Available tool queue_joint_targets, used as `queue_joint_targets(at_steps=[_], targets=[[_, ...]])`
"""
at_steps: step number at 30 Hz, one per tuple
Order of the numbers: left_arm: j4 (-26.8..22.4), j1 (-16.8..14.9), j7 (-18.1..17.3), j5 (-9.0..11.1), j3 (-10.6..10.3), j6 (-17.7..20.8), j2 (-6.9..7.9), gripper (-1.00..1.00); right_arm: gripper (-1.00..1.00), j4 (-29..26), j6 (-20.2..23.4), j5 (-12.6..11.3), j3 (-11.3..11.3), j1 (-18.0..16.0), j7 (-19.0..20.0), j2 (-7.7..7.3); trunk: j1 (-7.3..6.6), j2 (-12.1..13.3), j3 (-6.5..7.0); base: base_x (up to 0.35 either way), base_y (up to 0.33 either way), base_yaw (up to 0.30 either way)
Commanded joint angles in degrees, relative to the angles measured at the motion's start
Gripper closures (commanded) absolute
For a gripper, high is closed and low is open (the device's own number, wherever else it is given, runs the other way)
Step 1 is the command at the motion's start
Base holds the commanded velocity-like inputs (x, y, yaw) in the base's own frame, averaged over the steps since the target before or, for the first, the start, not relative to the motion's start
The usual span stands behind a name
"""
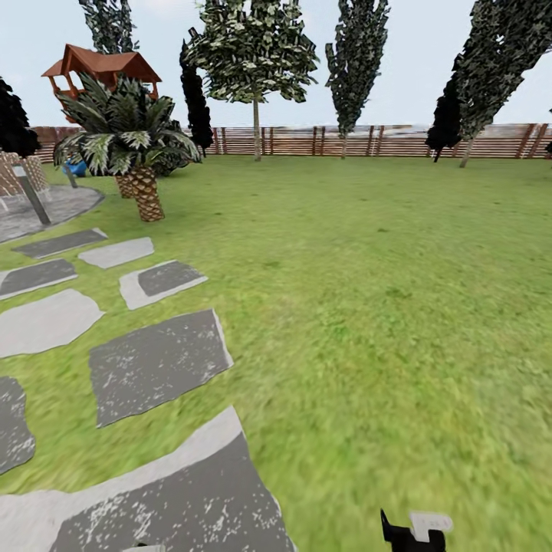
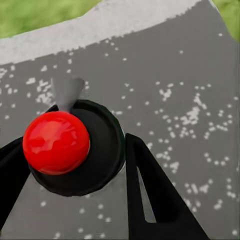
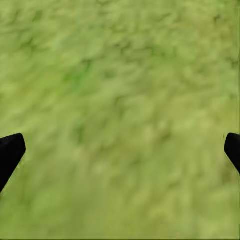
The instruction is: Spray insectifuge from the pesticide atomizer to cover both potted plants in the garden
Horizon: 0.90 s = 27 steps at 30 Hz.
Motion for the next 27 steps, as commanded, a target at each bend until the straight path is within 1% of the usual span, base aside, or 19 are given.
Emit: queue_joint_targets(at_steps=[1,7,10,17,22,26,27], targets=[[0.0,0.0,-0.4,-0.1,0.5,-0.1,0.01,1.0,-1.0,0.1,-1.2,0.5,-0.5,0.0,0.0,-0.03,0.03,0.0,-0.05,0.34,0.0,0.0],[0.0,0.0,-0.4,0.0,0.5,-0.1,0.01,1.0,-1.0,0.0,-5.3,0.4,-0.5,1.2,0.0,-0.09,0.03,0.0,-0.05,0.34,0.0,0.0],[0.0,0.0,-0.4,-0.1,0.5,-0.1,0.01,1.0,-1.0,0.0,-6.2,0.4,-0.6,1.3,0.0,-0.14,0.03,0.0,-0.05,0.34,0.0,0.0],[-0.1,0.0,-0.4,0.0,0.5,-0.2,0.03,1.0,-1.0,0.0,-6.2,0.7,-0.6,1.3,0.2,0.09,0.03,0.0,-0.05,0.34,0.008,0.0],[-0.1,0.0,-0.4,0.0,0.5,-0.2,0.07,1.0,-1.0,0.0,-6.2,0.8,-0.5,1.3,0.2,0.25,0.03,0.0,-0.05,0.34,0.088,0.039],[-0.1,0.0,-0.4,-0.1,0.5,-0.1,0.1,1.0,-1.0,-0.1,-6.2,0.5,-0.5,1.3,0.0,1.55,0.03,0.0,-0.05,0.34,0.069,0.238],[-0.1,0.0,-0.4,-0.1,0.5,-0.1,0.1,1.0,-1.0,-0.1,-6.2,0.5,-0.5,1.3,-0.1,1.66,0.03,0.0,-0.05,0.34,0.017,0.269]])
